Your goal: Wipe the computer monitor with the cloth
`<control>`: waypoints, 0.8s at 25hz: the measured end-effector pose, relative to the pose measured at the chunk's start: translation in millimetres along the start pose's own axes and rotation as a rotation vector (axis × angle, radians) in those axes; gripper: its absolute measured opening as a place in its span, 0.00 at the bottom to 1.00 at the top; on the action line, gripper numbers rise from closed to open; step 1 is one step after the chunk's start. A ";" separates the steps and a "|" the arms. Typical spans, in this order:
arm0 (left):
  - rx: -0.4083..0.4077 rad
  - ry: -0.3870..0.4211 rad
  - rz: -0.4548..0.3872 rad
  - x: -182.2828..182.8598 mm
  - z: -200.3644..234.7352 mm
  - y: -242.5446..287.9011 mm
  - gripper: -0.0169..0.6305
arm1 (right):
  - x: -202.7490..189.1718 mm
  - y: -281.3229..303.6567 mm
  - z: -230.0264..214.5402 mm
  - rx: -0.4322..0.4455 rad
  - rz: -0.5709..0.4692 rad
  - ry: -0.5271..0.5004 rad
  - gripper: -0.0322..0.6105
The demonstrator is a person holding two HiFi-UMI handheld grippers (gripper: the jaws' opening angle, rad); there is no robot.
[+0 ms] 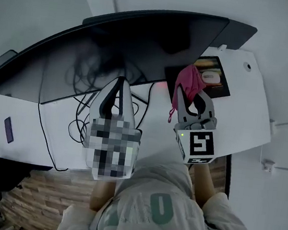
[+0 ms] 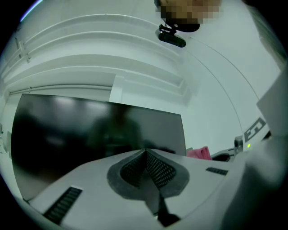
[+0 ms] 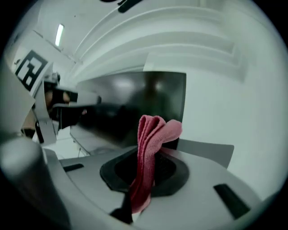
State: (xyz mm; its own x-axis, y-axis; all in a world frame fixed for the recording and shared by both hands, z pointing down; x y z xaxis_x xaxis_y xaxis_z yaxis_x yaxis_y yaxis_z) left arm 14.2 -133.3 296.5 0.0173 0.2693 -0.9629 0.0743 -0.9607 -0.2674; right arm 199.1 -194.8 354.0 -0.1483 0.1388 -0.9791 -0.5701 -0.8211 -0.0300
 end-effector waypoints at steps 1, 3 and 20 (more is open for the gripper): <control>-0.001 0.007 0.001 1.7 -1.1 -3.9 0.05 | 14.5 -3.3 9.1 0.002 -0.049 0.024 0.14; -0.005 0.024 0.002 4.3 -3.1 -11.3 0.05 | 37.9 -8.7 29.3 0.013 -0.136 0.071 0.14; 0.066 0.105 -0.012 21.0 11.5 -66.2 0.05 | 82.6 -31.2 108.9 0.119 -0.306 0.116 0.14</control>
State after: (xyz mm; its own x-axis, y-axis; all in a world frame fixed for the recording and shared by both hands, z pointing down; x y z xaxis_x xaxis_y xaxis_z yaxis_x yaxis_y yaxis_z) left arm -1.9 -64.8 293.5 0.1218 0.2835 -0.9512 0.0092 -0.9586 -0.2845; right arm 116.6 -97.4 295.9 0.1324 0.2992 -0.9449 -0.6652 -0.6800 -0.3085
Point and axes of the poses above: the fingertips, and each gripper's own axes: y forward along the fingers, z to its left, x out of its top, the point moved 7 cm from there along -y, backward along the fingers, and after that the axes turned 7 degrees about -z, right-handed, at the moved point
